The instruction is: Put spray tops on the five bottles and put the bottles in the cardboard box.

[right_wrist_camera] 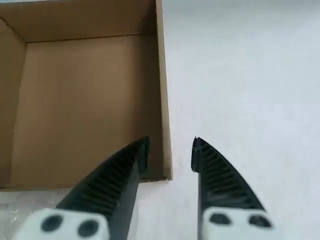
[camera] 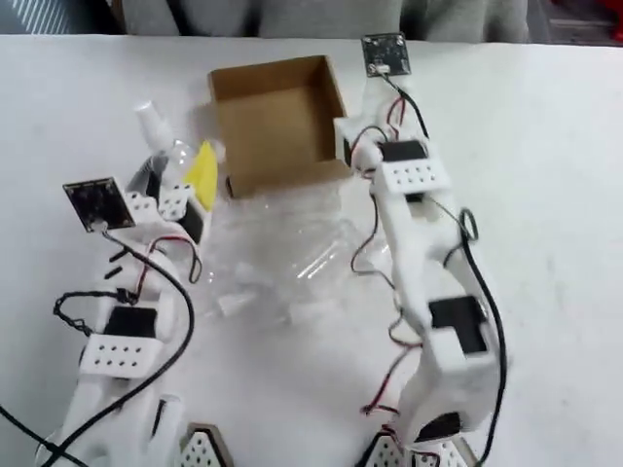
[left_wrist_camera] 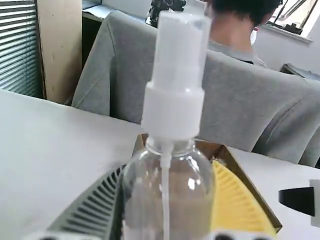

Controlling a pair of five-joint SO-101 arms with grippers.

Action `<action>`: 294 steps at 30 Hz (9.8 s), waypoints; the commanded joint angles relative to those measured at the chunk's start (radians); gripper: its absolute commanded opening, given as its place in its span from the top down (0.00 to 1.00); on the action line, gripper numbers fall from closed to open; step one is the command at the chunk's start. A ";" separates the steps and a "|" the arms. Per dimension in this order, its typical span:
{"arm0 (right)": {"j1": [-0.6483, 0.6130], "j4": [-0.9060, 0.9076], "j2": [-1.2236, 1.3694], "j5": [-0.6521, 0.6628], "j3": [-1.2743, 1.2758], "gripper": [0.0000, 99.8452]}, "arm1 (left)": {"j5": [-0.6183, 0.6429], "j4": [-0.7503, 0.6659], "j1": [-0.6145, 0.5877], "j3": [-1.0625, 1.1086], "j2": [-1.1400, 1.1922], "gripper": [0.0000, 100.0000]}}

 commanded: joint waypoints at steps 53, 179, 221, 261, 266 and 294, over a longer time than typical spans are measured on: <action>-0.033 0.866 0.453 0.295 -0.689 0.98 | 0.003 -0.026 0.002 0.000 -0.025 0.98; 0.371 0.389 -0.463 0.172 0.770 0.87 | -0.255 -0.810 0.116 -1.017 1.580 0.98; 0.371 0.369 -0.463 0.173 0.786 0.87 | -0.209 -0.689 0.091 -1.040 1.613 0.69; 0.371 0.360 -0.463 0.212 0.787 0.87 | -0.215 -0.124 0.068 -0.617 0.909 0.70; 0.371 0.358 -0.463 0.212 0.787 0.87 | -0.210 0.175 0.067 -0.617 0.785 0.70; 0.371 0.361 -0.432 0.215 0.779 0.87 | -1.363 1.264 -0.194 -0.617 0.288 0.95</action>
